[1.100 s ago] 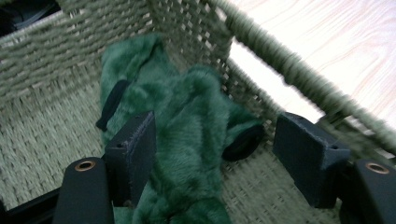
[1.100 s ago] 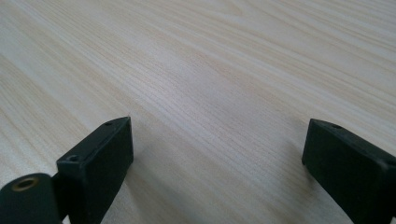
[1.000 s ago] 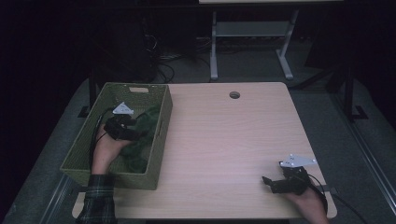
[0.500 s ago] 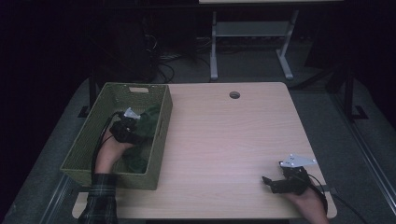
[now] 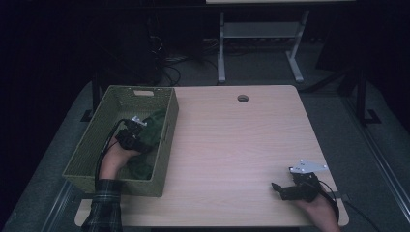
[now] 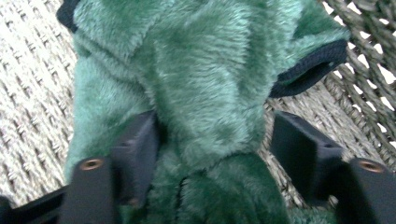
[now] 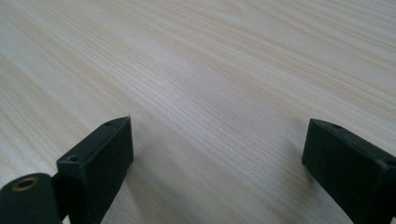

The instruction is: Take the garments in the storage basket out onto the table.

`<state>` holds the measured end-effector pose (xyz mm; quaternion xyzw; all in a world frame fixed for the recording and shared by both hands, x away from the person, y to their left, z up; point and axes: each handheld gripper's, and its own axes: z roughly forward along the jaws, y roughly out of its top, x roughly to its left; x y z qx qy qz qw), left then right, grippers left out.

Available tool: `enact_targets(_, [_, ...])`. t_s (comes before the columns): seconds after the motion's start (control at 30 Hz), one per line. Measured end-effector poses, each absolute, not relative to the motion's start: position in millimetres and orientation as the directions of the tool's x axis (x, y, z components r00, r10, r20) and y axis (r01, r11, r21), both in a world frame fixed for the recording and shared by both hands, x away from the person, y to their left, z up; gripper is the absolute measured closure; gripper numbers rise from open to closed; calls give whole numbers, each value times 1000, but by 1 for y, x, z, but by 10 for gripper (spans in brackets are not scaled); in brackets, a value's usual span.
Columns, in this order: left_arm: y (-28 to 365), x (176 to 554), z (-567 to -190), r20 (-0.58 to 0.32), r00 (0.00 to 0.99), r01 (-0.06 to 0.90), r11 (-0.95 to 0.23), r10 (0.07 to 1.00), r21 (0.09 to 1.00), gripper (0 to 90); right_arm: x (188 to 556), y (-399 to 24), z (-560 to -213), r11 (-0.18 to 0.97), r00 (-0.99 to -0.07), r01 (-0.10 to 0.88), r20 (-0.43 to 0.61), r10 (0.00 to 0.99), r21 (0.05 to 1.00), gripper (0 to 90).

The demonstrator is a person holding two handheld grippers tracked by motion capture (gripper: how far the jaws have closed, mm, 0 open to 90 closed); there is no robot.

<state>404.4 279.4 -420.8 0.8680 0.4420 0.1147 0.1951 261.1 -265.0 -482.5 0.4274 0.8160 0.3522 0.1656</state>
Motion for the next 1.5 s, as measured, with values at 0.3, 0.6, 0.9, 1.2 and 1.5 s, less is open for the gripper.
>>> enact_targets(0.3, [281,403,-418,-38,586,750,-524,809,402,700,261,-265,-483,386,-580,581,31,814,716,83])
enact_targets(0.6, [287,402,-408,-89,545,774,-459,834,436,759,261,-265,-482,387,-580,581,31,814,716,83])
enact_targets(0.9, [299,398,-394,-206,528,757,-347,824,553,770,261,-265,-482,387,-580,581,31,814,716,83])
enact_targets(1.2, [313,392,-382,-266,510,738,-258,818,623,775,261,-265,-482,387,-580,581,31,814,716,84])
enact_targets(1.5, [320,385,-366,-295,510,708,-200,808,677,775,261,-265,-483,387,-580,581,31,814,717,83])
